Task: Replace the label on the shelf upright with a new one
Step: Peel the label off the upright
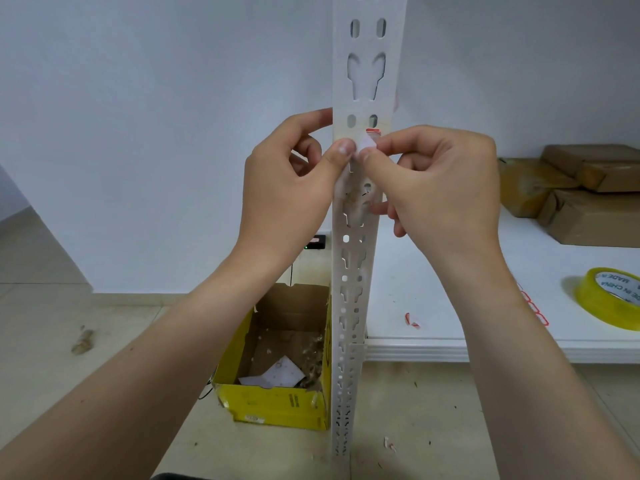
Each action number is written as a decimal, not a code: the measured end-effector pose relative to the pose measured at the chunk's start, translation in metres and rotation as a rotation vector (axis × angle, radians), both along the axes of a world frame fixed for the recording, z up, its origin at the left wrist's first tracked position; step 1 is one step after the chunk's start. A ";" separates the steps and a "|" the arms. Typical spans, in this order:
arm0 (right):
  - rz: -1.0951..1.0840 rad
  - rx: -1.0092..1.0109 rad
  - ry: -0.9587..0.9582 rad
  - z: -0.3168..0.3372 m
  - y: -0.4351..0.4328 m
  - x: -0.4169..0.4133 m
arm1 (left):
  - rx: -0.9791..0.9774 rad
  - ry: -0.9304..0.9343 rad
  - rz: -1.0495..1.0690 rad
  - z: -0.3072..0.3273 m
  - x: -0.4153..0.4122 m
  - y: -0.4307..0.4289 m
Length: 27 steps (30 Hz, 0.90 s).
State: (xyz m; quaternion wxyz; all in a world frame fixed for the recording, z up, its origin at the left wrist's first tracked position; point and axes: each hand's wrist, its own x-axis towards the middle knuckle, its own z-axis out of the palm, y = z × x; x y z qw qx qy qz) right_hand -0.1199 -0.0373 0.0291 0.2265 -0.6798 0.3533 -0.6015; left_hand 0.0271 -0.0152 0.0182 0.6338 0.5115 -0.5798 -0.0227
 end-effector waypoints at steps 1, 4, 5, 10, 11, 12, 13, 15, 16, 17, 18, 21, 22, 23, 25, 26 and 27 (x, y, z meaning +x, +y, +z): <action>-0.001 0.011 0.001 0.001 0.000 0.000 | 0.002 0.001 0.001 0.000 0.000 0.000; 0.003 0.037 0.008 0.003 0.001 -0.002 | 0.006 -0.012 0.007 0.000 0.001 0.000; 0.007 0.046 0.006 0.004 0.002 -0.002 | 0.006 -0.015 0.007 0.000 0.001 0.000; 0.014 0.087 -0.005 0.006 0.003 -0.005 | 0.002 0.005 -0.016 -0.001 0.001 0.000; 0.010 0.084 -0.002 0.006 0.003 -0.006 | 0.000 0.015 -0.022 -0.001 0.000 0.000; 0.005 0.079 0.003 0.006 0.002 -0.006 | -0.001 0.023 -0.026 -0.002 0.000 0.000; 0.000 0.074 0.007 0.006 0.002 -0.007 | 0.001 0.030 -0.027 -0.002 -0.001 0.000; -0.004 0.076 0.006 0.007 0.002 -0.008 | 0.009 0.044 -0.031 -0.003 -0.002 -0.001; -0.002 0.080 0.003 0.006 0.002 -0.009 | 0.016 0.056 -0.037 -0.003 -0.002 -0.001; 0.001 0.084 -0.001 0.006 0.002 -0.009 | 0.021 0.074 -0.045 -0.003 -0.002 -0.001; 0.004 0.086 -0.005 0.006 0.002 -0.010 | 0.024 0.097 -0.056 -0.003 -0.002 -0.001; 0.008 0.088 -0.006 0.006 0.002 -0.011 | 0.020 0.121 -0.055 -0.002 0.000 0.000; 0.010 0.088 -0.004 0.007 0.002 -0.012 | 0.019 0.117 -0.049 -0.001 -0.001 0.000; 0.011 0.089 -0.004 0.007 0.002 -0.012 | 0.018 0.113 -0.046 -0.001 -0.001 0.001; 0.013 0.093 -0.004 0.006 0.001 -0.013 | 0.019 0.101 -0.044 -0.001 -0.002 0.001; 0.012 0.092 -0.002 0.006 0.001 -0.014 | 0.022 0.094 -0.043 -0.001 -0.002 0.001; 0.009 0.090 0.002 0.006 0.000 -0.016 | 0.023 0.091 -0.044 -0.001 -0.003 0.000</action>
